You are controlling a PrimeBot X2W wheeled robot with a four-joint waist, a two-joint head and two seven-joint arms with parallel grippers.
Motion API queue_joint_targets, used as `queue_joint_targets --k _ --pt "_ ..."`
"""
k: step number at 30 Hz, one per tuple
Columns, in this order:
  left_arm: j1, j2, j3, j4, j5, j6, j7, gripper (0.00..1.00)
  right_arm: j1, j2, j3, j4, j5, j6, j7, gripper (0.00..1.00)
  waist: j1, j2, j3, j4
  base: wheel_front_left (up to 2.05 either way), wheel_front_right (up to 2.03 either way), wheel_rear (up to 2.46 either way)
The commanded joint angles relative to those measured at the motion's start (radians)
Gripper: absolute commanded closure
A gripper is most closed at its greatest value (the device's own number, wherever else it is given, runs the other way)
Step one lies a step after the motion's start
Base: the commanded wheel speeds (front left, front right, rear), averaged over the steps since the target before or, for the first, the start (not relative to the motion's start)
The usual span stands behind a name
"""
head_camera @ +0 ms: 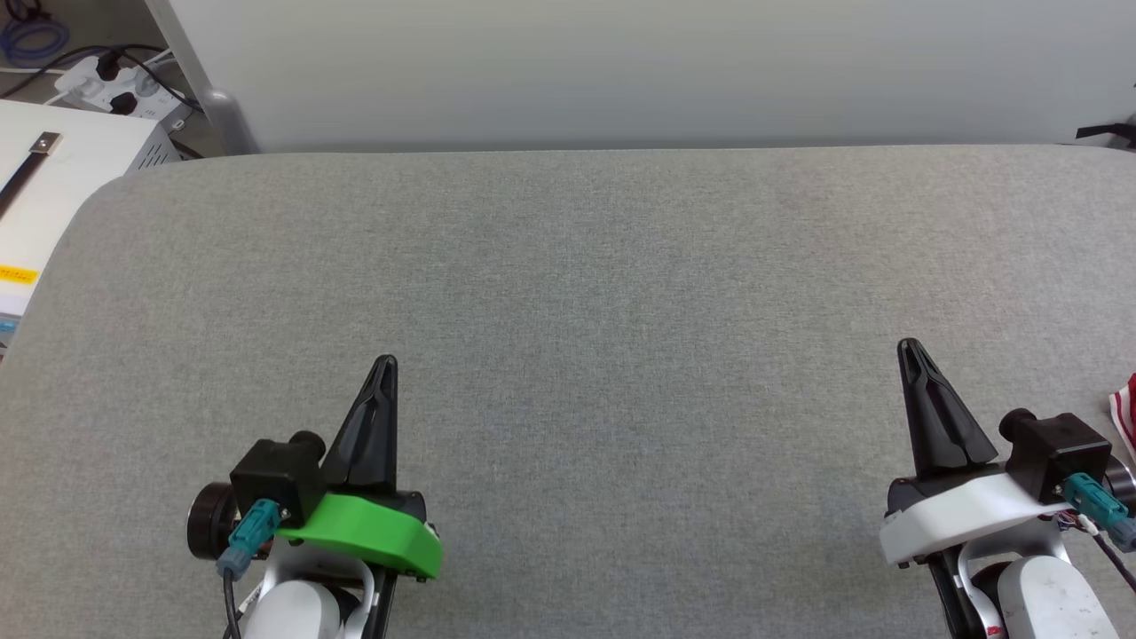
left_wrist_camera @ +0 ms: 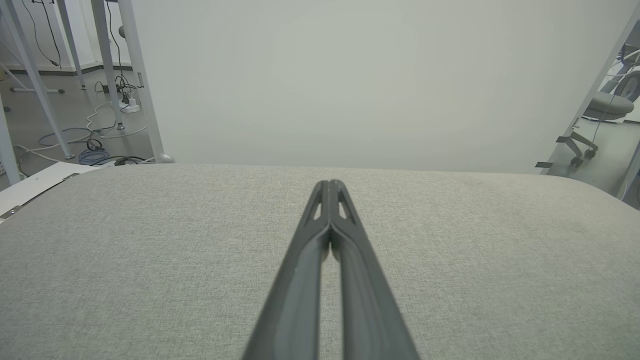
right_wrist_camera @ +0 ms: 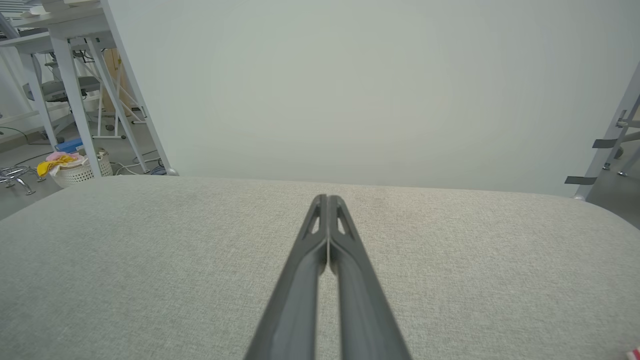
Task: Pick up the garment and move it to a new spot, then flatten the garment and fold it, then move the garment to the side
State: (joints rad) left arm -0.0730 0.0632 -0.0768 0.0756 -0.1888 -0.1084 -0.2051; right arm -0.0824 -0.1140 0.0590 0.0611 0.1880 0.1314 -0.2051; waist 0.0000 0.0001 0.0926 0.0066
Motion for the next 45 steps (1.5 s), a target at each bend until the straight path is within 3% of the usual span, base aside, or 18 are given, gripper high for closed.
queue_joint_targets --k 1,45 --pt "0.015 -0.003 0.005 -0.006 0.014 0.008 0.004 1.0 0.017 0.003 -0.004 -0.007 -0.012 0.0 0.008 1.0 0.0 -0.0001 -0.001 0.0 0.0 0.0 0.0" --pt "0.042 -0.007 0.038 -0.038 0.094 0.054 0.097 1.0 0.047 0.031 -0.029 -0.032 -0.093 0.0 0.099 1.0 0.0 -0.0001 -0.043 -0.003 0.0 0.0 0.0"
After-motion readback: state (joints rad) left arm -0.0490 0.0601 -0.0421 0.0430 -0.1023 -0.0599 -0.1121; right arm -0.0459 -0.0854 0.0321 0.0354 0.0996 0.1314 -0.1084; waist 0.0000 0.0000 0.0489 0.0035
